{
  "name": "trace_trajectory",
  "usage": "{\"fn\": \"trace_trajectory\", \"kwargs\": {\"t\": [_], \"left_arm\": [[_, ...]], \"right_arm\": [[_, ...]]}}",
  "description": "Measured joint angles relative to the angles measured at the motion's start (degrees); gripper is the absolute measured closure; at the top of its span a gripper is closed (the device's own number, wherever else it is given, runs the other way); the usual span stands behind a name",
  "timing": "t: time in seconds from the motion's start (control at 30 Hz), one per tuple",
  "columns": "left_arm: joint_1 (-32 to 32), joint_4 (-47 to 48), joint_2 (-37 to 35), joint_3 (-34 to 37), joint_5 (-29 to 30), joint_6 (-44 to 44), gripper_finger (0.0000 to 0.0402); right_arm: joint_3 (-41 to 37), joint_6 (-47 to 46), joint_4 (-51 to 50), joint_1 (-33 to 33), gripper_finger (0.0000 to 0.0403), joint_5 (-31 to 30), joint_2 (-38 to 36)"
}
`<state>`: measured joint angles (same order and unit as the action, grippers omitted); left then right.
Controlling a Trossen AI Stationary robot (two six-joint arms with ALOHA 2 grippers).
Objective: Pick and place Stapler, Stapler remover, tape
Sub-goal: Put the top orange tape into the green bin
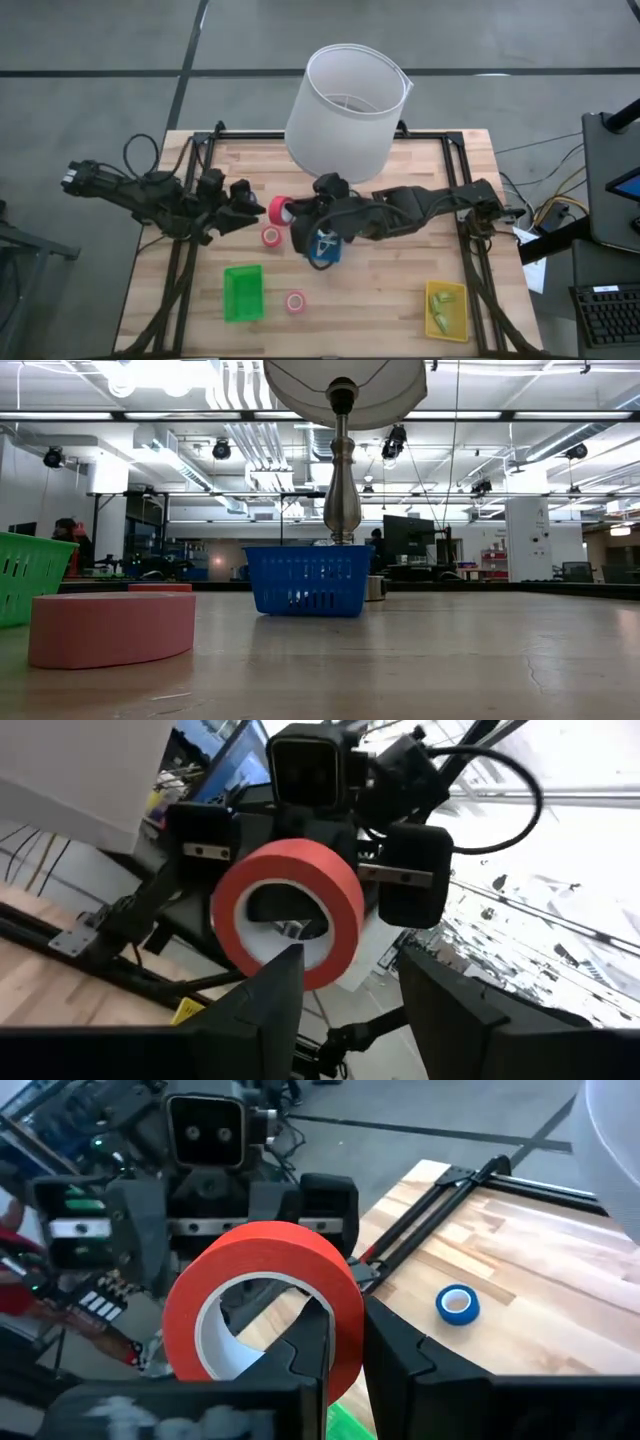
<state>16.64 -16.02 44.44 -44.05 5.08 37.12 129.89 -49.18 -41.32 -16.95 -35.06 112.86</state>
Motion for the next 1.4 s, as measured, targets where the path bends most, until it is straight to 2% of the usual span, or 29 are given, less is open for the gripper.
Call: {"fn": "trace_trajectory", "kwargs": {"t": [0.17, 0.27, 0.53, 0.63, 0.83, 0.9, 1.03, 1.17, 1.27, 1.4], "left_arm": [[-0.03, -0.05, 3.25, -0.53, 0.86, 1.50, 0.0232], [-0.02, -0.18, 5.10, -1.18, -1.26, 2.01, 0.0232], [-0.02, -3.95, 5.72, -1.33, -2.73, 1.87, 0.0236], [-0.37, -3.91, 5.45, -1.33, -2.58, 1.39, 0.0259], [-0.66, -3.45, 5.49, -1.33, -2.38, 1.27, 0.0347], [-0.66, -3.39, 5.26, -1.33, -2.56, 1.25, 0.0360], [-0.70, -2.35, 3.54, -1.29, -4.14, 2.46, 0.0360], [-0.72, -0.96, 1.04, -3.46, -8.51, 5.73, 0.0355], [-0.48, 2.47, -0.68, -6.04, -10.69, 7.12, 0.0343], [1.12, 11.19, -2.06, -10.90, -10.81, 4.96, 0.0350]], "right_arm": [[-0.20, -1.74, 0.04, -0.06, 0.0369, 0.33, 1.40], [-0.35, -3.06, -0.13, -0.02, 0.0369, 0.47, 1.86], [-0.35, -2.22, -0.03, -0.02, 0.0369, 0.43, 1.97], [-0.35, -2.15, 0.12, -0.02, 0.0369, 0.41, 1.95], [-0.35, -1.56, 0.39, 0.09, 0.0368, 0.81, 1.90], [-0.24, -0.89, 0.37, 0.15, 0.0361, 1.37, 1.90], [-0.09, -0.34, -0.12, 0.27, 0.0333, 4.52, 1.63], [-0.05, 1.58, -1.01, 0.18, 0.0302, 8.00, 0.33], [-0.08, 4.67, -1.10, 0.21, 0.0283, 10.07, 0.01], [-0.16, 9.64, -1.57, 0.03, 0.0265, 13.57, -0.94]]}}
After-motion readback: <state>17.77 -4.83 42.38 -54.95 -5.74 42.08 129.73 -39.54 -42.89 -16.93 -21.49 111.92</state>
